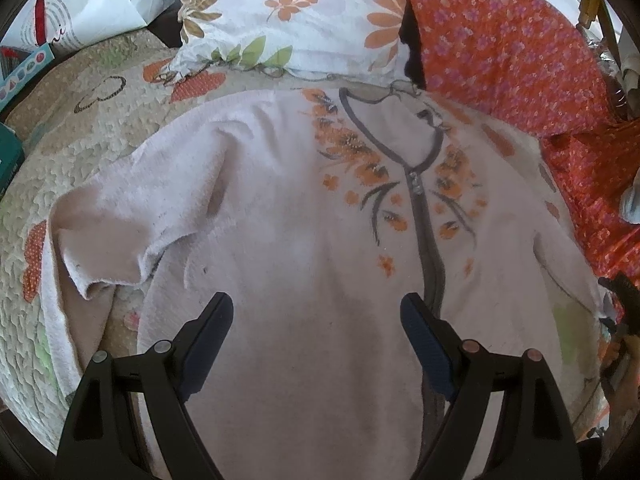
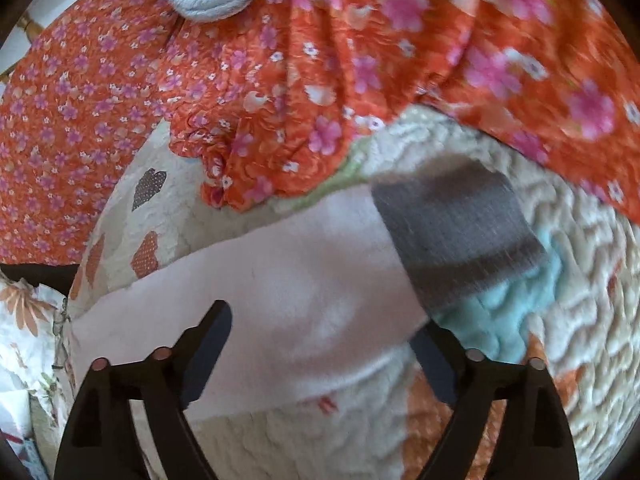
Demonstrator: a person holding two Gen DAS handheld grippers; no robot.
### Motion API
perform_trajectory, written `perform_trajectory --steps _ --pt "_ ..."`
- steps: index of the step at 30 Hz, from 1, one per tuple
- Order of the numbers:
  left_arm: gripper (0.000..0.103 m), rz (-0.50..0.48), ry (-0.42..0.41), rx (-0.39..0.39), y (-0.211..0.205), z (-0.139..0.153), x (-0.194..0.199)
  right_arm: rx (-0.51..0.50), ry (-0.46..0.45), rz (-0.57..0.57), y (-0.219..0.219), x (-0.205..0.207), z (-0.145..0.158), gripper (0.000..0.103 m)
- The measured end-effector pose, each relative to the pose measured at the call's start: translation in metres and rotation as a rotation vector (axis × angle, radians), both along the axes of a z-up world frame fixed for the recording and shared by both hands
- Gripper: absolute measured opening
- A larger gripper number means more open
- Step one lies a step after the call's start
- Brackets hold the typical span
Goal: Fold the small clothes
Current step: 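Close the right tool on the grey knit sleeve cuff, then carry the cuff across the sleeper body with the right tool and release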
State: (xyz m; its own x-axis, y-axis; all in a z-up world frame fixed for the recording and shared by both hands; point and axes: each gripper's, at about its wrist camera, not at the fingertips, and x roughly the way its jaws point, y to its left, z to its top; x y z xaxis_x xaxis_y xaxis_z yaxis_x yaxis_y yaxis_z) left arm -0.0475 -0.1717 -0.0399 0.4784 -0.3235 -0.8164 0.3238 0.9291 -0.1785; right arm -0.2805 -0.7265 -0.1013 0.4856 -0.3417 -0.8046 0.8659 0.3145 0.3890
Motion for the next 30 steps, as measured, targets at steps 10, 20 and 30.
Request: perform_trajectory --steps 10,20,30 --pt "0.085 -0.007 0.033 0.019 -0.01 -0.013 0.005 0.162 -0.306 -0.128 -0.043 -0.043 -0.012 0.067" --pt "0.085 -0.01 0.047 0.031 -0.015 -0.018 0.006 0.241 -0.372 -0.173 -0.054 -0.067 -0.025 0.013" --pt "0.085 0.082 0.034 -0.034 0.022 0.001 0.021 -0.194 -0.01 0.106 0.021 0.018 0.051 0.01"
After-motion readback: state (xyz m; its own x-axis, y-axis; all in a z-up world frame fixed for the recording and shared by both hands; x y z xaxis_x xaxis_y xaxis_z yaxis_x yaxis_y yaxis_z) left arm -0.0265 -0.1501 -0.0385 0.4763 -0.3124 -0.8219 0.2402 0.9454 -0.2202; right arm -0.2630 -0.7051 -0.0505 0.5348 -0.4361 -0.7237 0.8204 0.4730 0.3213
